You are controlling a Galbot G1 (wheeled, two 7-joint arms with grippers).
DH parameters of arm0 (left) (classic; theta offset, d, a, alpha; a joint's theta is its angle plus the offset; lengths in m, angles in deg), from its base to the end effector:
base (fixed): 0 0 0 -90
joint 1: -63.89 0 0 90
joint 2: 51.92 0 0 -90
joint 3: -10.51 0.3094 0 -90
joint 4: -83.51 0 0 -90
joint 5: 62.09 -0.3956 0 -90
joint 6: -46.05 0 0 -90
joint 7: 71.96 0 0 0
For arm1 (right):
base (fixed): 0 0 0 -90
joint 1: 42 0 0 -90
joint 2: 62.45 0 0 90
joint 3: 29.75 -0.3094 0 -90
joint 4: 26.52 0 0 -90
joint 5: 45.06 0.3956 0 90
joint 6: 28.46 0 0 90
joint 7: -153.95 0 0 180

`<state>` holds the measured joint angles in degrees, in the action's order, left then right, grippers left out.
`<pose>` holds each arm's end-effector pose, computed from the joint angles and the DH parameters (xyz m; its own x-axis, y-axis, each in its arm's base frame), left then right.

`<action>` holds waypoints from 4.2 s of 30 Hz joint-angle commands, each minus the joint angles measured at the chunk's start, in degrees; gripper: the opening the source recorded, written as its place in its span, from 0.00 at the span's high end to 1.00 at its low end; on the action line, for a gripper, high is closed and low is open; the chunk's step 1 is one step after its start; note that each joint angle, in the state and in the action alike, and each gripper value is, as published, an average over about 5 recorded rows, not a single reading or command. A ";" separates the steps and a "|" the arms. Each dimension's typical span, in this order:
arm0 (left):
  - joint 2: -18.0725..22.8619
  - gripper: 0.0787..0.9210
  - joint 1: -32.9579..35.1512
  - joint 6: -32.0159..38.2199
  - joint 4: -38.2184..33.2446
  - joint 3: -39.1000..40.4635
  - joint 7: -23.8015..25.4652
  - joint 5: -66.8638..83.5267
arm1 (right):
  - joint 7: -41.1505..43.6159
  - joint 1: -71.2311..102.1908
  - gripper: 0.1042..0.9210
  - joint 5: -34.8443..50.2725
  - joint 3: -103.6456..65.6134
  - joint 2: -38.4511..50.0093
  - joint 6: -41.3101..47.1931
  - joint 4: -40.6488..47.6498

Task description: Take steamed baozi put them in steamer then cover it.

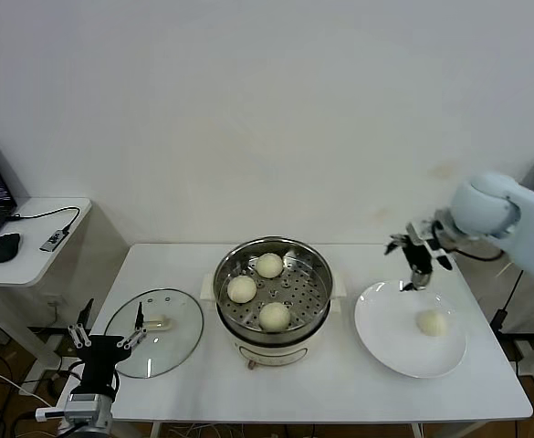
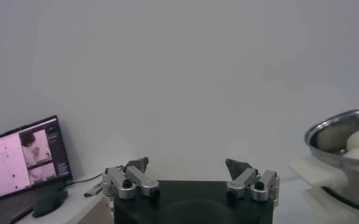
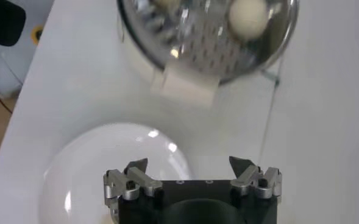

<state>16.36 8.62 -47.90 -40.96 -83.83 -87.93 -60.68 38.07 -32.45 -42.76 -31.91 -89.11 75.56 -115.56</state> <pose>0.2272 0.0546 -0.2430 -0.9910 -0.1332 -0.0097 -0.1288 0.9340 0.3334 0.4907 -0.1051 -0.0674 -0.2887 -0.1361 0.9477 -0.9378 -0.1590 -0.3085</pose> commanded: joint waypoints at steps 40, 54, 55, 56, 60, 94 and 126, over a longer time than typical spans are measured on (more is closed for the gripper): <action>0.44 0.12 0.17 0.11 2.04 -1.52 0.02 0.08 | -3.82 34.87 0.18 -22.58 -28.52 -10.64 -4.21 25.03; 0.53 0.12 0.39 0.35 1.86 -1.70 0.02 0.10 | -2.45 34.51 0.39 -22.98 -28.23 -10.56 -3.87 24.73; 0.52 0.12 0.40 0.35 1.87 -1.72 0.03 0.09 | -2.37 34.44 0.41 -22.93 -28.18 -10.52 -3.87 24.59; 0.51 0.12 0.42 0.35 1.87 -1.76 0.03 0.09 | -2.29 34.32 0.43 -22.77 -28.09 -10.41 -3.82 24.37; 0.38 0.12 0.44 0.29 1.70 -1.86 0.07 0.07 | -1.90 32.87 0.50 -21.05 -26.96 -9.33 -3.11 22.72; -2.00 0.12 -1.69 -0.08 4.11 -1.99 0.27 1.22 | -8.90 -19.20 0.48 26.53 14.83 -32.45 20.05 7.91; -0.88 0.12 -1.39 1.08 5.60 -1.80 0.16 0.93 | -12.90 -5.71 0.48 22.61 16.20 -35.12 26.70 8.69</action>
<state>15.47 7.22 -46.90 -35.43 -85.57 -87.77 -59.69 25.67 -39.84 -19.94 -16.08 -123.46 101.33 -106.99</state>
